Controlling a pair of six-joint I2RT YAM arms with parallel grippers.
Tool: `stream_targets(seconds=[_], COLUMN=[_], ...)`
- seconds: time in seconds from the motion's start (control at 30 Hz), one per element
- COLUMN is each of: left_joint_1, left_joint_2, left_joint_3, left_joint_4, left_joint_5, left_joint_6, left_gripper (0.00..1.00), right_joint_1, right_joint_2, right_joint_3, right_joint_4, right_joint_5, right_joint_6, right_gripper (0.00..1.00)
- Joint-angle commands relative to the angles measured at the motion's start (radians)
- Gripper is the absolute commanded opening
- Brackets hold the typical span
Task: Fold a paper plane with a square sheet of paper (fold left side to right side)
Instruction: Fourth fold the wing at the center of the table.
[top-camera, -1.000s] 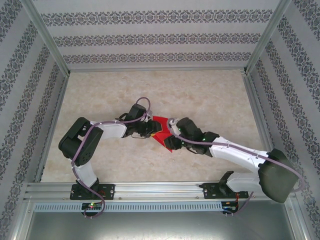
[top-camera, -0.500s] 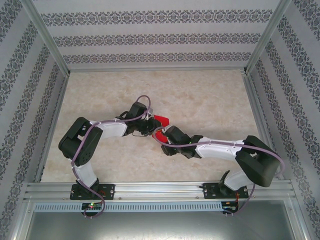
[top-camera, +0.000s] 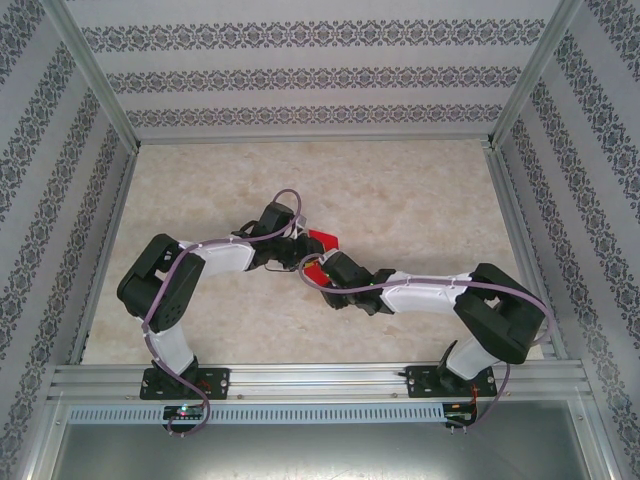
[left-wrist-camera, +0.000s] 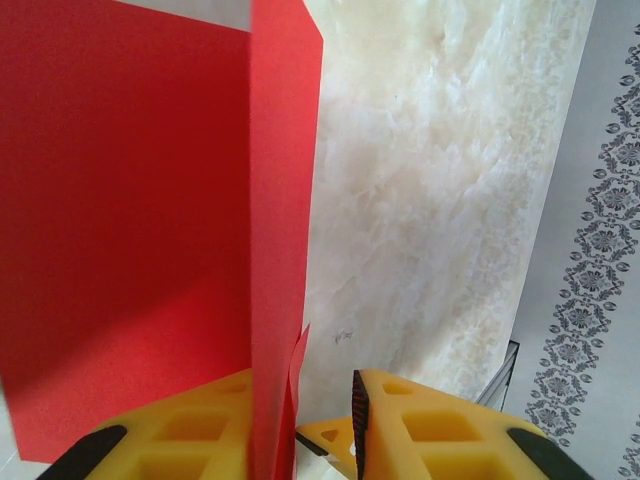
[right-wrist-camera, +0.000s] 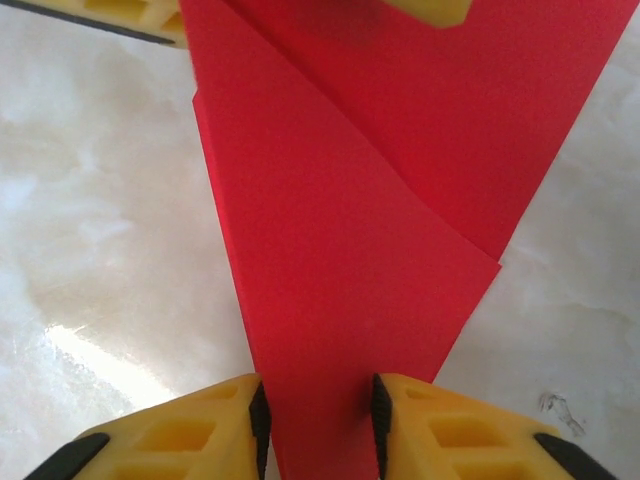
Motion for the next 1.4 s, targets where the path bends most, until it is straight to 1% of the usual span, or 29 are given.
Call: stream_targets(seconds=[0.0,0.13,0.3,0.4,0.57,0.83,0.9,0.97,1.1,1.37], left_joint_1=[-0.018,-0.018,-0.016,-0.007,0.018,0.101,0.11,0.109,0.105,0.054], left_joint_2=[-0.034,-0.045,-0.073,-0.098,-0.152,-0.285,-0.297,-0.291,-0.234,-0.094], left_joint_3=[0.029,0.03,0.029,0.02,-0.004,-0.088,-0.105,-0.114,-0.123,-0.062], left_joint_4=[-0.036,-0.055,-0.103,-0.12,-0.164,-0.22,-0.219,-0.208,-0.137,-0.07], left_joint_5=[0.003,-0.008,-0.034,-0.042,-0.06,-0.098,-0.101,-0.092,-0.035,0.008], left_joint_6=[-0.002,0.008,0.031,0.04,0.058,0.076,0.073,0.072,0.054,0.044], left_gripper=[0.31,0.35,0.42,0.47,0.52,0.62,0.62,0.58,0.5,0.45], right_joint_1=[0.012,0.012,0.012,0.012,0.013,0.004,-0.004,-0.019,-0.061,-0.139], right_joint_2=[0.012,0.011,0.011,0.014,0.013,-0.001,-0.005,-0.011,-0.032,-0.068], right_joint_3=[0.018,0.014,0.001,-0.012,-0.02,-0.044,-0.052,-0.069,-0.106,-0.146], right_joint_4=[0.001,-0.004,-0.001,0.007,0.012,0.056,0.072,0.091,0.149,0.205], right_joint_5=[0.032,0.031,0.024,0.013,0.007,-0.044,-0.063,-0.089,-0.164,-0.297], right_joint_6=[0.014,0.015,0.021,0.026,0.032,0.057,0.064,0.077,0.101,0.129], right_gripper=[0.28,0.19,0.13,0.11,0.1,0.07,0.06,0.06,0.05,0.06])
